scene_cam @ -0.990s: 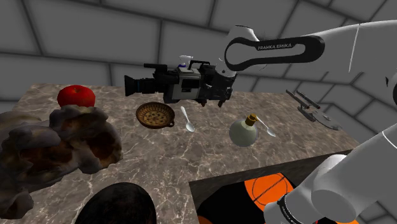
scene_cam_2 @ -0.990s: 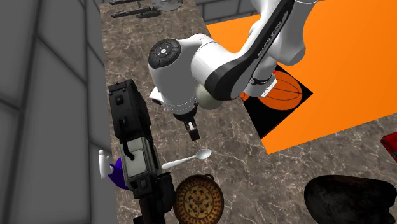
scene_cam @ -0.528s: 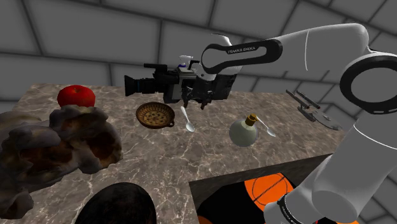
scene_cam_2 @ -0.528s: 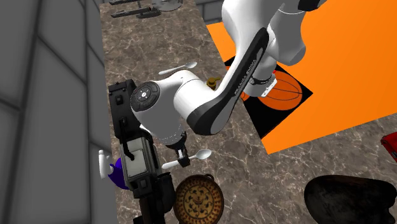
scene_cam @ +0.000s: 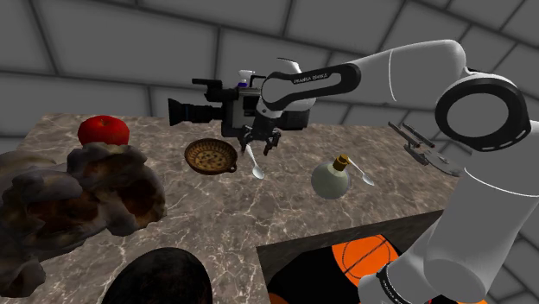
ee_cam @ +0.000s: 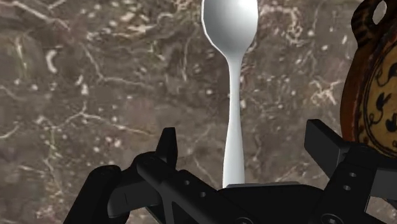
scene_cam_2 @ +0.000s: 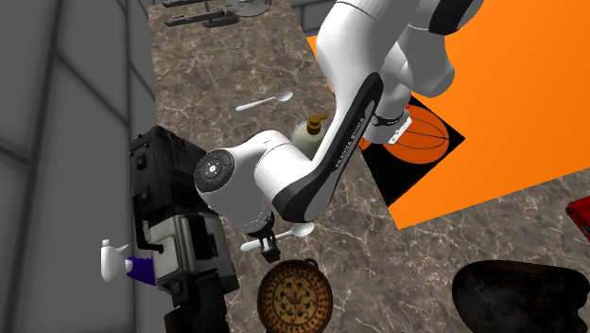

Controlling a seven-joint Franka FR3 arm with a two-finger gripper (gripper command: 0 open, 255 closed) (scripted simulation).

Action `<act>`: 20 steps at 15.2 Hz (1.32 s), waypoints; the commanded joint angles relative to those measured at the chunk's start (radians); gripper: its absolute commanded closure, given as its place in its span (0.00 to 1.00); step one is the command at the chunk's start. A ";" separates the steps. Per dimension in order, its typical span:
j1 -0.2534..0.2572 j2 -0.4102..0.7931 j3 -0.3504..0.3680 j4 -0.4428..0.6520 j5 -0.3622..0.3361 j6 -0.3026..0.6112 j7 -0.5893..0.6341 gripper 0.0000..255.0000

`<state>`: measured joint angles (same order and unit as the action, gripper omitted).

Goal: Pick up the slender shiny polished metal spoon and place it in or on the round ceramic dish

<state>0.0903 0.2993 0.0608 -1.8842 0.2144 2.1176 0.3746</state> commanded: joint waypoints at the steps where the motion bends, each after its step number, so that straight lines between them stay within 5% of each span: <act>1: 0.003 0.012 0.002 -0.019 0.003 0.032 -0.002 0.00; 9: 0.003 0.012 0.002 -0.019 0.003 0.032 -0.002 0.00; 10: 0.003 0.012 0.002 -0.019 0.003 0.032 -0.002 1.00; 20: 0.003 0.005 0.002 -0.015 0.002 0.021 0.000 1.00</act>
<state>0.0930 0.3069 0.0622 -1.9016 0.2168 2.1454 0.3735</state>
